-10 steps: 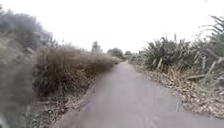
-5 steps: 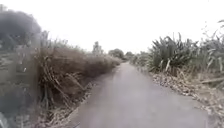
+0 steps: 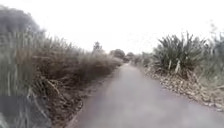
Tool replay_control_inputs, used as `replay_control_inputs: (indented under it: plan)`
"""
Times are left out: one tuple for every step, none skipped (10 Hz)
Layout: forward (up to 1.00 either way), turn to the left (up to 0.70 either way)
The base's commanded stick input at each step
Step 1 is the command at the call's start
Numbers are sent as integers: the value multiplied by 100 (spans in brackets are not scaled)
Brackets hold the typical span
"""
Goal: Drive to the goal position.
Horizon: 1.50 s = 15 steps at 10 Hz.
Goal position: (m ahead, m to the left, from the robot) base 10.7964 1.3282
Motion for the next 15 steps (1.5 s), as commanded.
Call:
replay_control_inputs:
  plan:
    - [100, -40]
    - [100, -40]
    - [100, -40]
    - [100, -40]
    - [100, -40]
    - [100, -40]
    - [100, -40]
    - [100, -40]
    - [100, -40]
    - [100, -40]
    - [100, -40]
    - [100, -35]
    - [100, -20]
    - [100, -6]
    - [100, 33]
